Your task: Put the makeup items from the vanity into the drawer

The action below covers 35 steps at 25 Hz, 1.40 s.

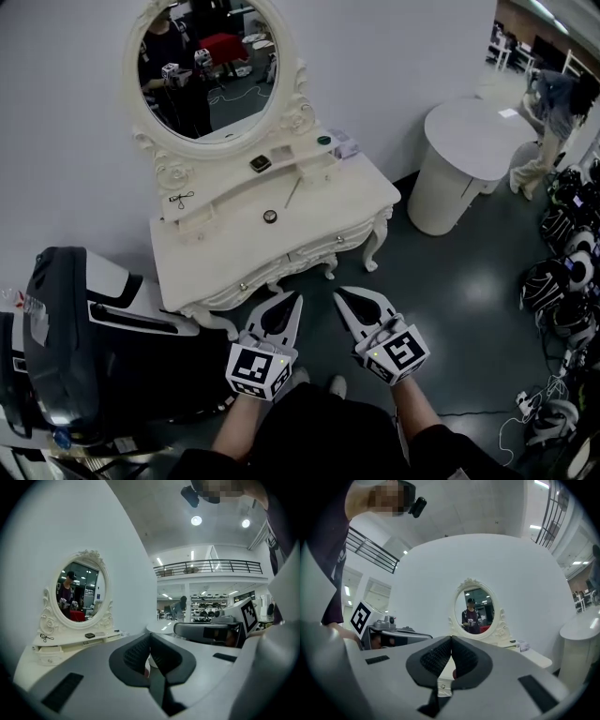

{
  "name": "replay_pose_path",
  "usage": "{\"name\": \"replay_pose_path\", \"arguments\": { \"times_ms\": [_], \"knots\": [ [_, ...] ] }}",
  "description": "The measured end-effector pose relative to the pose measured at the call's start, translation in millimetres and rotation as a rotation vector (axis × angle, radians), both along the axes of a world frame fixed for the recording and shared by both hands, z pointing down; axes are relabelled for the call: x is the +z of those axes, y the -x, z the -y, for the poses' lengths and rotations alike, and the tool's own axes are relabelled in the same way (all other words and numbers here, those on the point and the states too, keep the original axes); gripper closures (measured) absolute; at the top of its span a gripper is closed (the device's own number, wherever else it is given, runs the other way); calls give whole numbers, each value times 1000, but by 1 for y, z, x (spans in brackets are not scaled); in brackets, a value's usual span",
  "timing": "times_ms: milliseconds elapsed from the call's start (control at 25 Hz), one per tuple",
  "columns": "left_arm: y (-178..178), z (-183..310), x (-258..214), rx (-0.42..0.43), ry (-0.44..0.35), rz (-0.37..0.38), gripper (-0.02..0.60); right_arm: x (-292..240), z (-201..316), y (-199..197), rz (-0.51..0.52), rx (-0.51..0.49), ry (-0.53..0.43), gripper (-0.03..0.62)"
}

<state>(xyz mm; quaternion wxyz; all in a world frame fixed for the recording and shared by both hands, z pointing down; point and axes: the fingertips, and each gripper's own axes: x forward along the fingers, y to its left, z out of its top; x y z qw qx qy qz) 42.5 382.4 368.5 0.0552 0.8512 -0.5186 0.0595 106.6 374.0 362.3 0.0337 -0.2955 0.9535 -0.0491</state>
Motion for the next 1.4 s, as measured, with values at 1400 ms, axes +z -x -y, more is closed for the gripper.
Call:
{"name": "replay_pose_path", "arguments": {
  "times_ms": [1400],
  "knots": [
    [112,140,53,14,110,-71,566,51,135,108,-38,53,159,571]
  ]
}}
